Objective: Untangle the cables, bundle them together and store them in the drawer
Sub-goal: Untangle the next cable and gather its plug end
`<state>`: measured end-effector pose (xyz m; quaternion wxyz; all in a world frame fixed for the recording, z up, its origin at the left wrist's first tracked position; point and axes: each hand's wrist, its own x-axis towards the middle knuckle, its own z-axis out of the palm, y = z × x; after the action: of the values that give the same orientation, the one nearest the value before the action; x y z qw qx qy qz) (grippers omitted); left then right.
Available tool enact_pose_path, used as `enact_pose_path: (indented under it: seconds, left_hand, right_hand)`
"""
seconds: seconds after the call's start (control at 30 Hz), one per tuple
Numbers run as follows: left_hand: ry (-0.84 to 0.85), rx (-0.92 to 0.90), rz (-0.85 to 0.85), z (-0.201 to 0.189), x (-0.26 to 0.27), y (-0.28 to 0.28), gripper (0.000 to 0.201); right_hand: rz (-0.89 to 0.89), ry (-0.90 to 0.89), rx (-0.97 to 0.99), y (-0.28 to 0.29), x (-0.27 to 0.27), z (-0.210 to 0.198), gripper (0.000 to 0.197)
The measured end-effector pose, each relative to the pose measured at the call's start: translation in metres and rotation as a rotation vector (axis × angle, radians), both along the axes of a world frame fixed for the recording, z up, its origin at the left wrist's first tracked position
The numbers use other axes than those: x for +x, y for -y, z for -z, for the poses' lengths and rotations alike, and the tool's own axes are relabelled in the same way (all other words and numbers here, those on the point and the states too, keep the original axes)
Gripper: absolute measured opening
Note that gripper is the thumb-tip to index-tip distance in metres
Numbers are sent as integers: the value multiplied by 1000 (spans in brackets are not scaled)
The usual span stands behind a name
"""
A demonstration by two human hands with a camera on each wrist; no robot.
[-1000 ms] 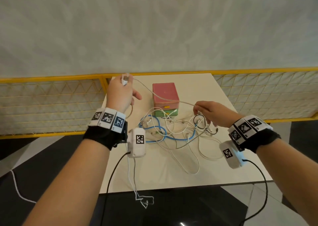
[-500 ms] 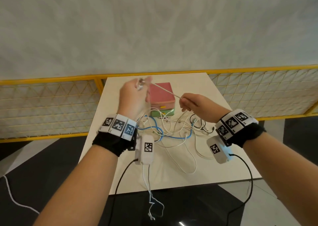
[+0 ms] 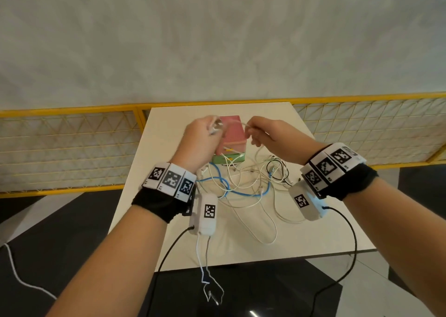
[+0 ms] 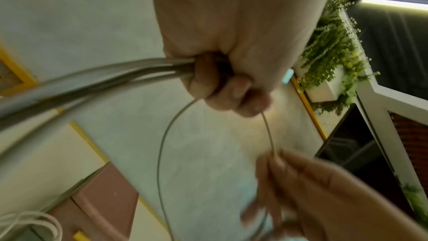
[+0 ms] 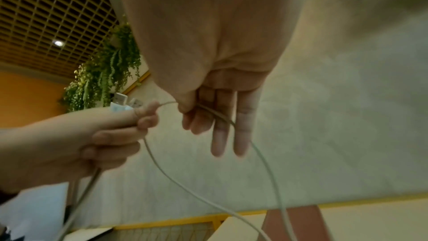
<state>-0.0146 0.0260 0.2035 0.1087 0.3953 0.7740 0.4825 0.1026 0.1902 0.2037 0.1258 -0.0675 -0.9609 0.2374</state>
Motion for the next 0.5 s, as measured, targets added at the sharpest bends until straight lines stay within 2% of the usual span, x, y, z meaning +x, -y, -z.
enact_pose_path:
  seconds: [0.1,0.2,0.27,0.33,0.43,0.5]
  left_hand:
    - [59,166,-118,-9,-13,11,28]
    - [51,217,-53,-14,-12,21,10]
    - [93,263,-24,-14,-7,23,24]
    - [128,263,62,-15,0,25,25]
    - [229,169,221,-13,13,27,10]
    - [257,124,308,-11,23,29,32]
  right_hand:
    - [66,124,-17,-3,19,-4,21]
    - [77,213,-134,11,35,-11,20]
    - [62,266,-176,27,45,-11,18]
    - [18,367,-175,45,53,-6,17]
    - [-84,593,-160,69,67,8,20]
    - [-154,714,-153,80,73,16,27]
